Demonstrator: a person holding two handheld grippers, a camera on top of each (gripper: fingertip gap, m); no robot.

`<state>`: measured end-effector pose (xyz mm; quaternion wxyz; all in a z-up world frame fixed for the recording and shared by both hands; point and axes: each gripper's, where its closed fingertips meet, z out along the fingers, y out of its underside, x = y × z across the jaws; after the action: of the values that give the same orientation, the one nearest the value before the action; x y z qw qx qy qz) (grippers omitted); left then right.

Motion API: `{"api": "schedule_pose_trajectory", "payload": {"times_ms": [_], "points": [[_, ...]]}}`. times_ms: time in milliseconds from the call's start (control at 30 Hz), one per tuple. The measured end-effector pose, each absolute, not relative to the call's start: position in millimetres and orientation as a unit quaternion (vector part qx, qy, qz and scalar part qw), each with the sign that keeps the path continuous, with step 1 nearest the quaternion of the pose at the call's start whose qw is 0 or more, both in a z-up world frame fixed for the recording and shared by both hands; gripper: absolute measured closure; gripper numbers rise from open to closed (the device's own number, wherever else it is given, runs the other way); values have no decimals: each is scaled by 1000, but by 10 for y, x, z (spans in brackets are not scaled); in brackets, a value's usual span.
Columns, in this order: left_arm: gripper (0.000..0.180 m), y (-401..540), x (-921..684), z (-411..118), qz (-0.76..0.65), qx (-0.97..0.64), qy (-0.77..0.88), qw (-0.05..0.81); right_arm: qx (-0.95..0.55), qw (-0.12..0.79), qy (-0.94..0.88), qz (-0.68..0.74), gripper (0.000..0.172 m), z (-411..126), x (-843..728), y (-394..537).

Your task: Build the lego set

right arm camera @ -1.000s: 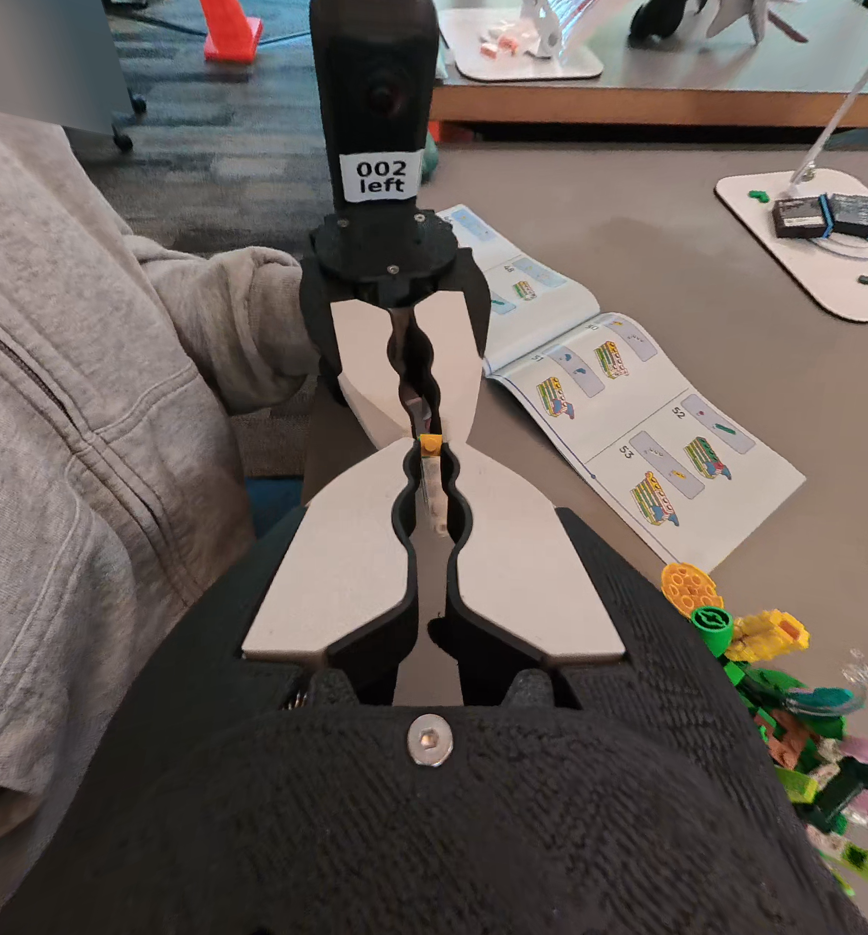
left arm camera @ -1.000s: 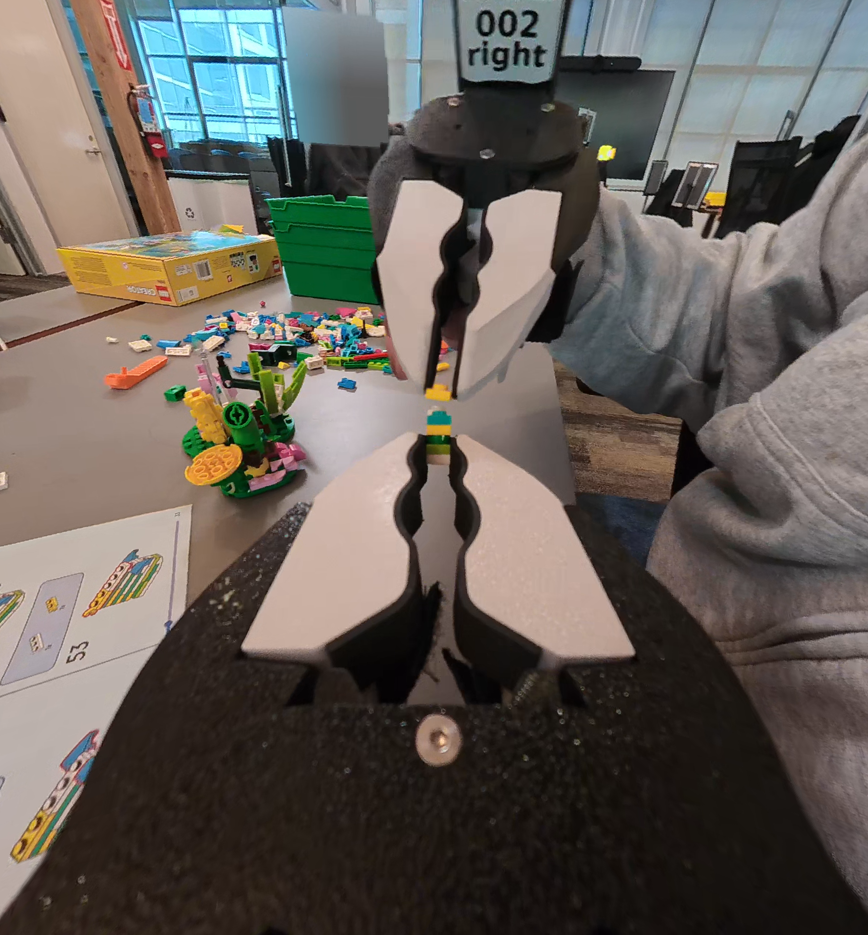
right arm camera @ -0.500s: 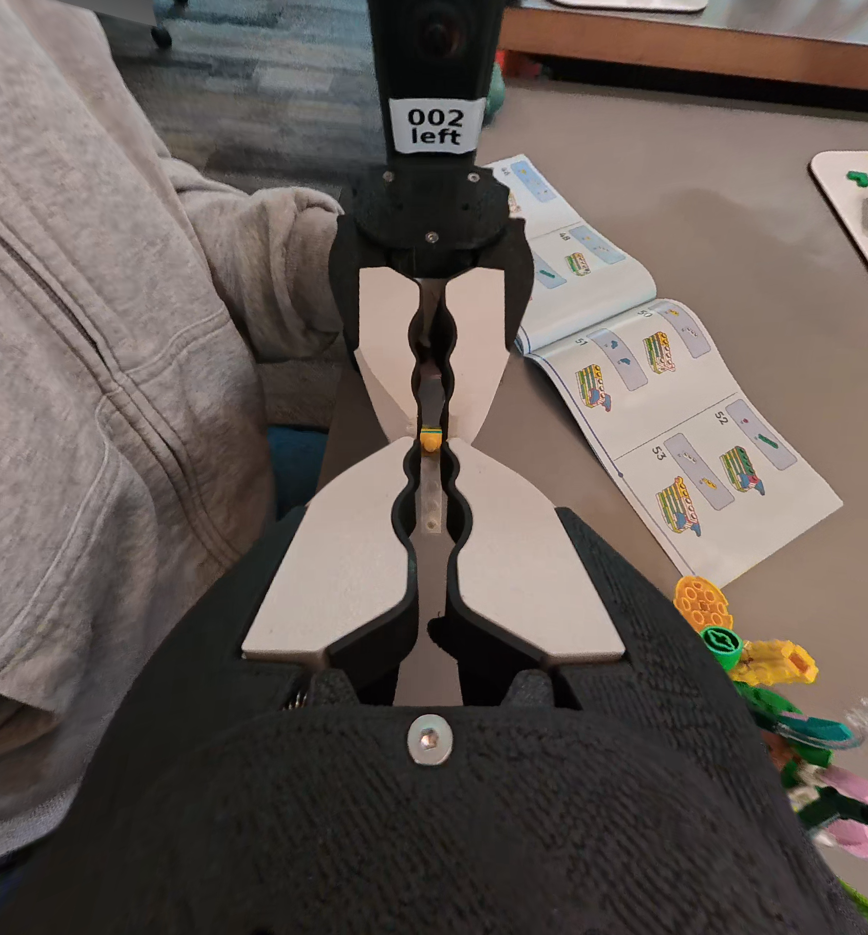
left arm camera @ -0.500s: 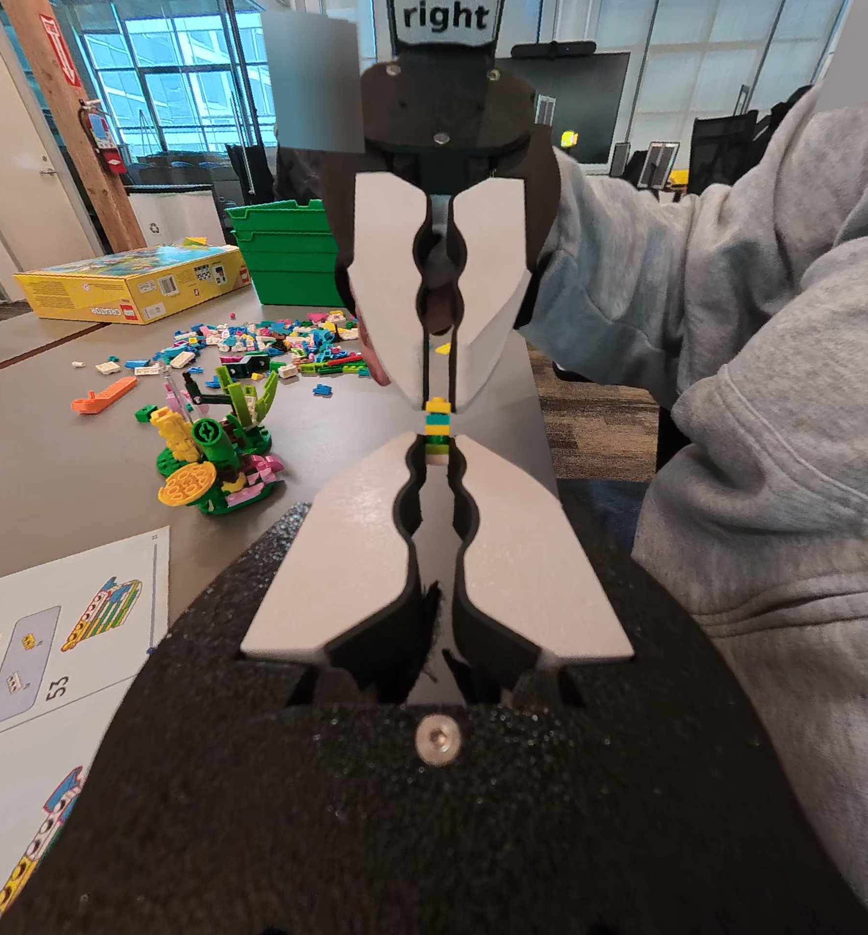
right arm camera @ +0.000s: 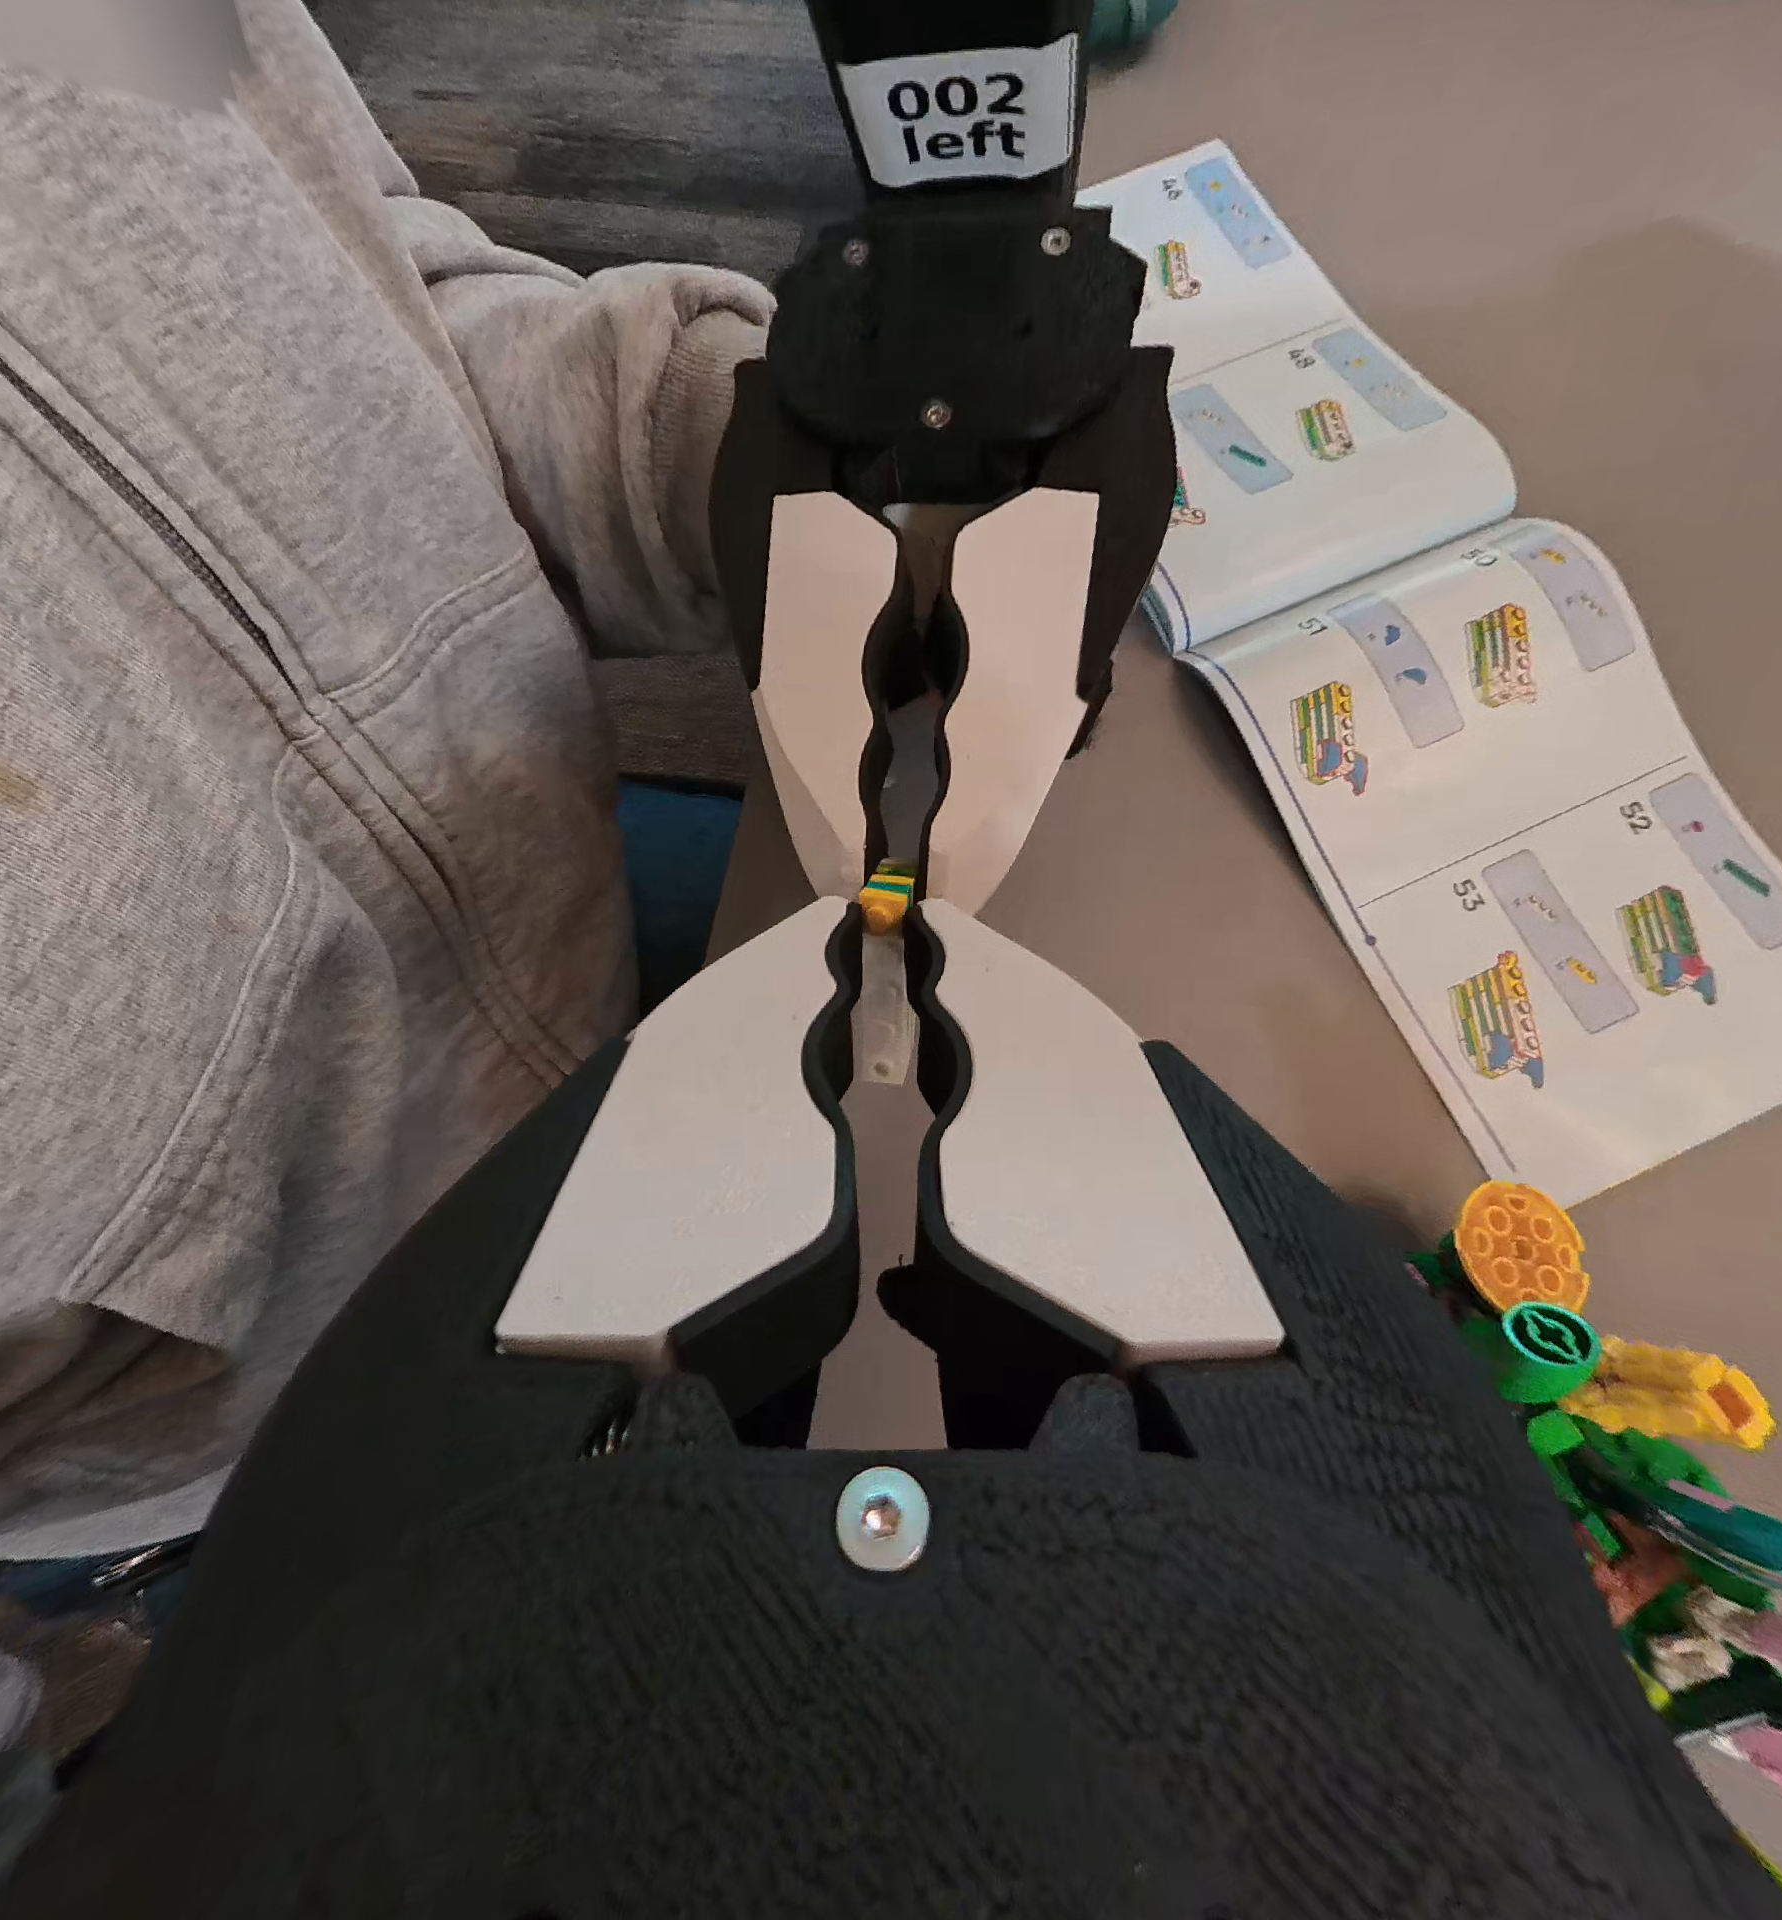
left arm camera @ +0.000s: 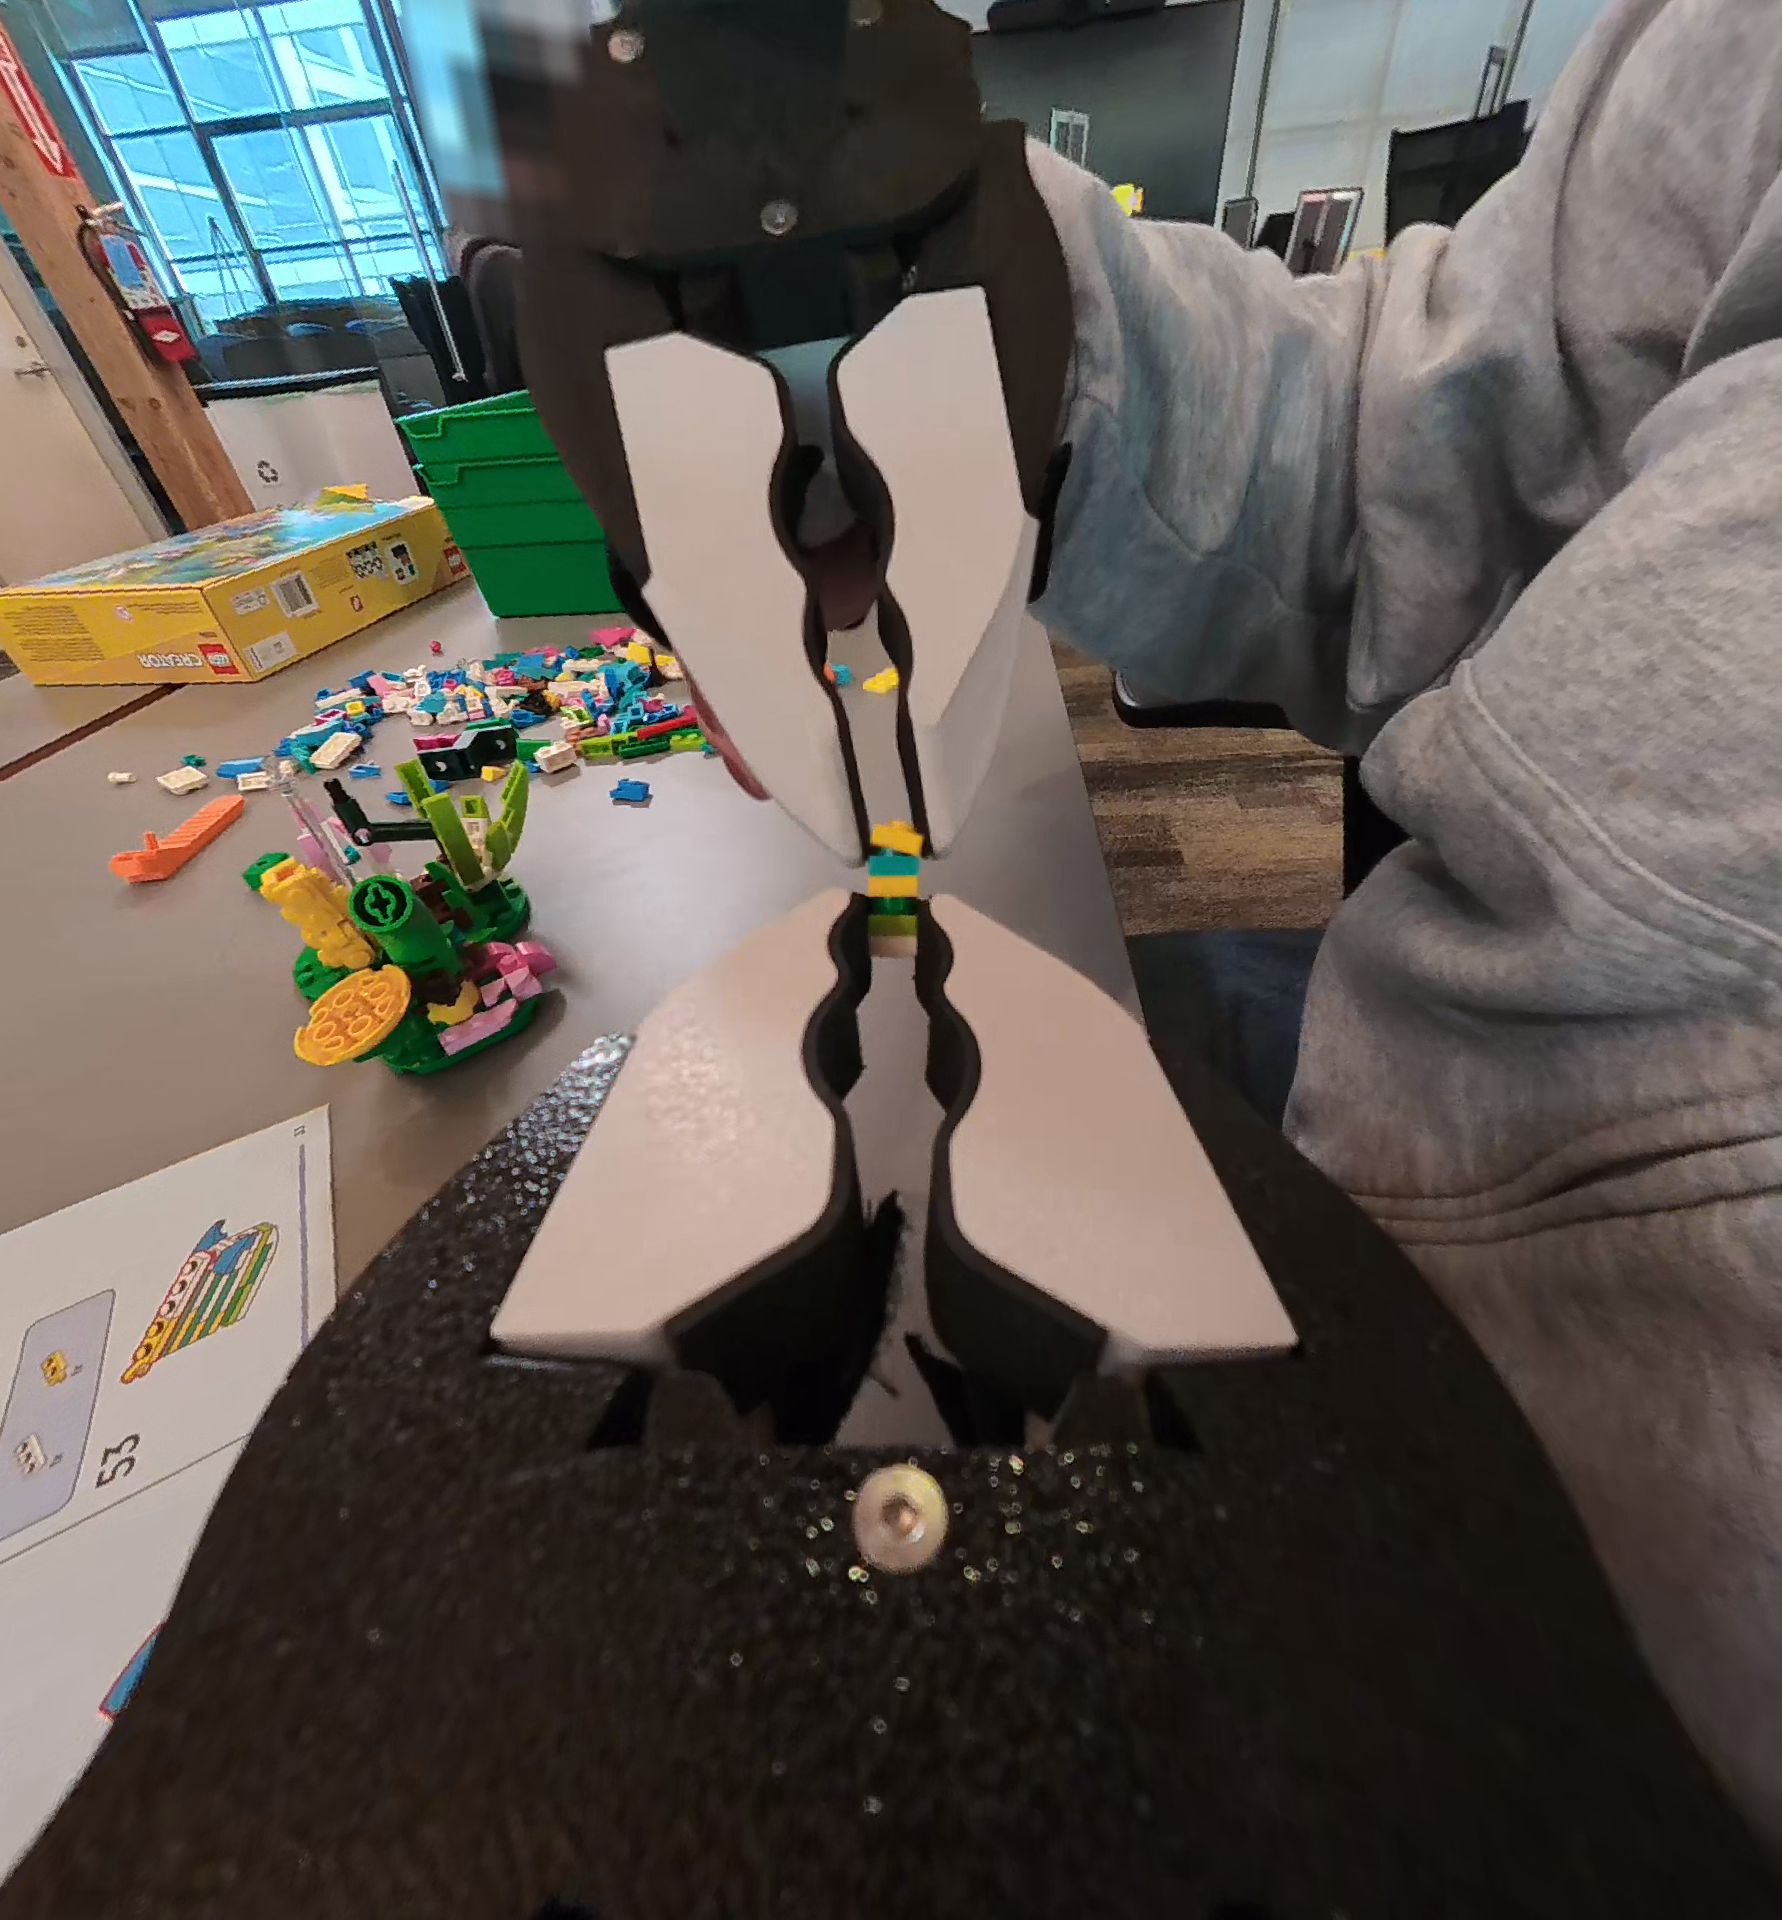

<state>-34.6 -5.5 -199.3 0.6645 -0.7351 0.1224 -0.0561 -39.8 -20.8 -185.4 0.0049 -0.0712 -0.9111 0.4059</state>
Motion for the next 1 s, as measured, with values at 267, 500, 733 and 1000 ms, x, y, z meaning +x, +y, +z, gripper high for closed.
{"api": "schedule_pose_trajectory", "payload": {"times_ms": [267,500,733,1000], "points": [[173,-56,-305,-2001,-61,-736,133,661,-50,2,-919,391,165,-1865,-351,-213],[172,-65,-320,-1981,-61,-732,129,667,-54,4,-914,401,163,-1847,-363,-225],[172,-58,-426,-1941,-56,-727,93,678,-66,31,-910,407,154,-1832,-423,-204],[173,-168,-921,-1717,-65,-665,-82,740,-75,271,-858,431,119,-1655,-783,-172]]}}
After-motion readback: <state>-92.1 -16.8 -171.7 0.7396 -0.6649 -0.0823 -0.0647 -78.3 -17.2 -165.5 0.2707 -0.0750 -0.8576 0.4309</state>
